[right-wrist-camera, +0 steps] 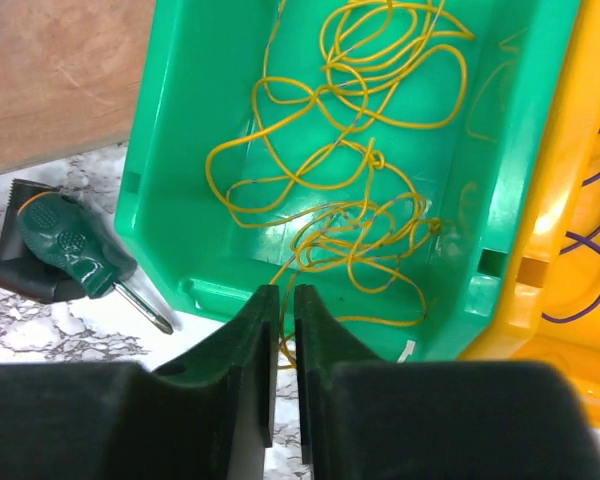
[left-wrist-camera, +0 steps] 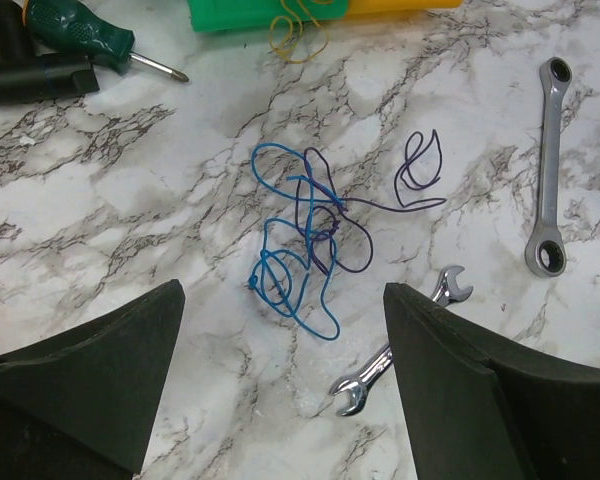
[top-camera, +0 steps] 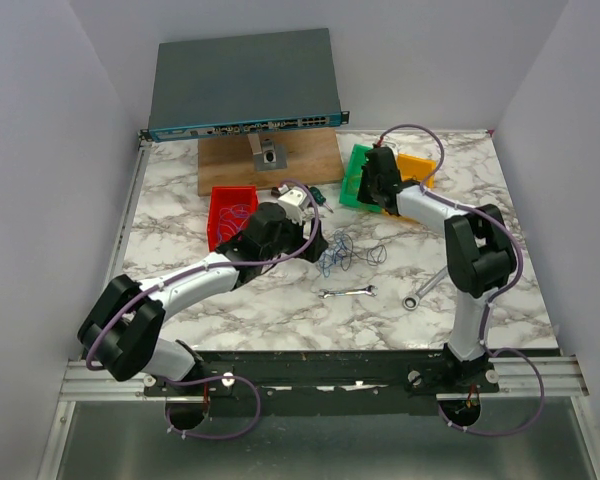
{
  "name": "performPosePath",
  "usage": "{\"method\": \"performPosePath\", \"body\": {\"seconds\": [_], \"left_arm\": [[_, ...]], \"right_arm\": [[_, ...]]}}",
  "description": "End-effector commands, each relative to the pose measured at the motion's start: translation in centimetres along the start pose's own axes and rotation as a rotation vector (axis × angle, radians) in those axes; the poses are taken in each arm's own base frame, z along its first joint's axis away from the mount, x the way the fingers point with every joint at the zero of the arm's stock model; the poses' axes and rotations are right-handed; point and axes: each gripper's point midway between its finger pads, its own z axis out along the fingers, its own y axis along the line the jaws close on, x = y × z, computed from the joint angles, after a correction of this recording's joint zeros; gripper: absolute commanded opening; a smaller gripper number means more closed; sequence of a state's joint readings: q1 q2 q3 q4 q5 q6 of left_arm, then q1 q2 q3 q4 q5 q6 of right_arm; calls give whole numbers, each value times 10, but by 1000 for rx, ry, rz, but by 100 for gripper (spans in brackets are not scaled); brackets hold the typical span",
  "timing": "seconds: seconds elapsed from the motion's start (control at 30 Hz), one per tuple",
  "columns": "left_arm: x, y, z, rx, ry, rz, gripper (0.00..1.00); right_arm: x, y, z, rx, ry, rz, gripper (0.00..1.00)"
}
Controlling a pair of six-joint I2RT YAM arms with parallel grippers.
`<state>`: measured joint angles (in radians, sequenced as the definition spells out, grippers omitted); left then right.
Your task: Untangle the cables
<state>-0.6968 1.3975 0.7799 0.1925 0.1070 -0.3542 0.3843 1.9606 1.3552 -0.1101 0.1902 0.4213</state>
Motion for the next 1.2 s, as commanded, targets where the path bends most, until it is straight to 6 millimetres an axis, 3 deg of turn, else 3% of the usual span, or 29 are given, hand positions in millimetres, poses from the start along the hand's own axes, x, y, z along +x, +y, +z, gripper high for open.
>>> {"method": "performPosePath", "body": {"seconds": [0.0,0.1,0.33,0.57,0.7,0.87,0.93,1.0,1.17], "left_arm": [[-14,-2,4,-5,-25,21,83],[-14,-1,4,-5,-25,21,83],[-14,-2,3,-2,-29,23,83],[-14,-1,3,-5,-27,28,83],[-15,-1,2,-6,-29,34,83],[-14,0,3,-12,-22,36,83],[-14,0,3,-10,-24,38,83],[-13,0,4,-9,-18,37,84],[-7,-1,7,-2,16,36,82]], "right_arm": [[13,6,5,-20,55,-17,14],[7,5,2,-9,38,-13,1],[-28,-3,3,86,-28,-7,1],[-70,-5,19,134,-88,11,1],[-72,-17,40,210,-100,-3,1],[-49,-26,66,251,-57,-24,1],[-41,-24,67,234,-35,-18,7],[-42,-21,62,212,-32,-8,23],[-62,-7,21,133,-69,9,38]]}}
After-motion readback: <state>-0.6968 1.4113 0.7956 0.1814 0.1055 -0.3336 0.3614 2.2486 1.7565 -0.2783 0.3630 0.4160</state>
